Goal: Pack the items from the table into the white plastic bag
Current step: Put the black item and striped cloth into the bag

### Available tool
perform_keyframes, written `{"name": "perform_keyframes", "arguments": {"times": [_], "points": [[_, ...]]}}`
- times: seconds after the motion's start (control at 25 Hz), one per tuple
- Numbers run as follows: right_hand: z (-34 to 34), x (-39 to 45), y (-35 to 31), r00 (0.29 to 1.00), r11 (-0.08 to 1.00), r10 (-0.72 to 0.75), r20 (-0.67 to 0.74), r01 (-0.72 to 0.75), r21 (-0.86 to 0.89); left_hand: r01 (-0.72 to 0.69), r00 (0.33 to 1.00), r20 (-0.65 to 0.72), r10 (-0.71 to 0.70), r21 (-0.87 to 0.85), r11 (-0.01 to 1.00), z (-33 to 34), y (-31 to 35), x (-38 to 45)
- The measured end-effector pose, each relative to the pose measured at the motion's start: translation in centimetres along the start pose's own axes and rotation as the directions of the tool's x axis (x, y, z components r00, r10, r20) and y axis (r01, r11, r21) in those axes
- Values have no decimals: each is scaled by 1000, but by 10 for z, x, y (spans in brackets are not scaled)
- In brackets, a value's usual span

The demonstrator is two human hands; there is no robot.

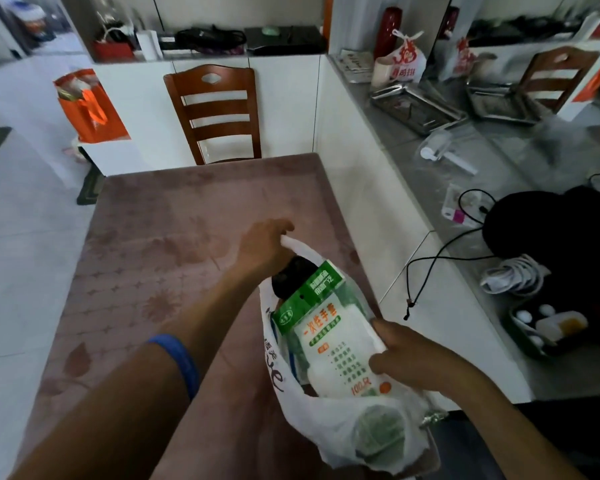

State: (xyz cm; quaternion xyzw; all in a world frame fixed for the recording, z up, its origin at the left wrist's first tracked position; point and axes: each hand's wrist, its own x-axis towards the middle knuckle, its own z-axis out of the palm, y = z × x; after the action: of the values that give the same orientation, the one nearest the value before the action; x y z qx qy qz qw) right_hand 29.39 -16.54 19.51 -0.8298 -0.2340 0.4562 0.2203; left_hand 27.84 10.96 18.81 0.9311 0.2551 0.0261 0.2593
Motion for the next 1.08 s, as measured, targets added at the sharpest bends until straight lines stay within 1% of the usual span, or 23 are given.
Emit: {"name": "perform_keyframes", "arguments": {"times": [0.04,0.12,0.16,0.24,0.28,0.32,0.36,0.4,0.44,0.48,0.52,0.56,0.6,0.64,0.68,0.76,0.8,0.84,0.88,0.92,0.96,1.0,1.08], "points": [[2,3,-2,999,1000,15,44,-15,-4,20,1000,-5,-20,-11,1000,-2,3,4],[11,12,-4,996,1000,16,85,-16,-6,76,997,-14,-80,-158,985,-9,12,5],[17,16,-4,998,1000,10,55,-10,-6,96,995,-9,-101,-238,967,-14,18,5],[23,11,-8,993,999,-36,-113,34,-12,100,995,22,-98,-356,929,-23,30,1],[22,6,-8,980,996,-84,-178,89,17,98,995,36,-91,-394,914,-26,33,-2],[19,-3,-7,976,985,-136,-170,152,84,96,995,41,-86,-420,902,-29,32,-5],[16,-14,-7,982,972,-168,-82,179,150,97,995,41,-88,-443,891,-30,30,-7],[14,-25,-7,985,977,-170,38,163,140,107,994,36,-101,-465,879,-30,26,-10],[14,-36,-6,980,987,-157,121,153,41,121,992,32,-121,-490,863,-29,21,-11],[16,-41,-2,979,981,-144,142,160,-111,132,990,29,-137,-515,847,-30,17,-13],[18,-42,-1,985,953,-145,90,163,-255,148,987,31,-156,-539,830,-32,14,-15],[19,-41,-4,984,927,-172,-48,145,-347,166,984,37,-176,-562,810,-35,10,-17],[17,-40,-8,945,910,-232,-233,126,-395,184,980,42,-197,-581,793,-40,7,-19],[14,-37,-13,857,896,-315,-407,128,-424,202,975,50,-215,-596,777,-47,2,-22],[9,-38,-23,747,887,-379,-546,125,-445,220,971,57,-234,-605,765,-55,-3,-25],[-1,-38,-47,535,885,-439,-721,122,-449,250,959,57,-278,-631,734,-72,-15,-35],[-5,-38,-58,462,909,-411,-786,147,-390,255,953,48,-299,-663,704,-82,-22,-40],[-10,-38,-69,412,935,-352,-841,197,-295,247,947,31,-321,-710,660,-94,-29,-46],[-17,-35,-81,393,944,-281,-876,276,-179,222,943,9,-333,-763,607,-106,-39,-51],[-26,-28,-89,428,928,-211,-879,370,-42,191,941,-12,-337,-804,562,-118,-48,-57],[-35,-18,-98,503,879,-169,-848,466,101,164,941,-32,-336,-826,539,-129,-58,-62],[-41,-4,-108,588,825,-154,-794,519,224,139,940,-58,-337,-835,532,-138,-68,-68],[-45,34,-128,739,721,-102,-666,516,462,129,932,-87,-353,-829,545,-150,-89,-73]]}}
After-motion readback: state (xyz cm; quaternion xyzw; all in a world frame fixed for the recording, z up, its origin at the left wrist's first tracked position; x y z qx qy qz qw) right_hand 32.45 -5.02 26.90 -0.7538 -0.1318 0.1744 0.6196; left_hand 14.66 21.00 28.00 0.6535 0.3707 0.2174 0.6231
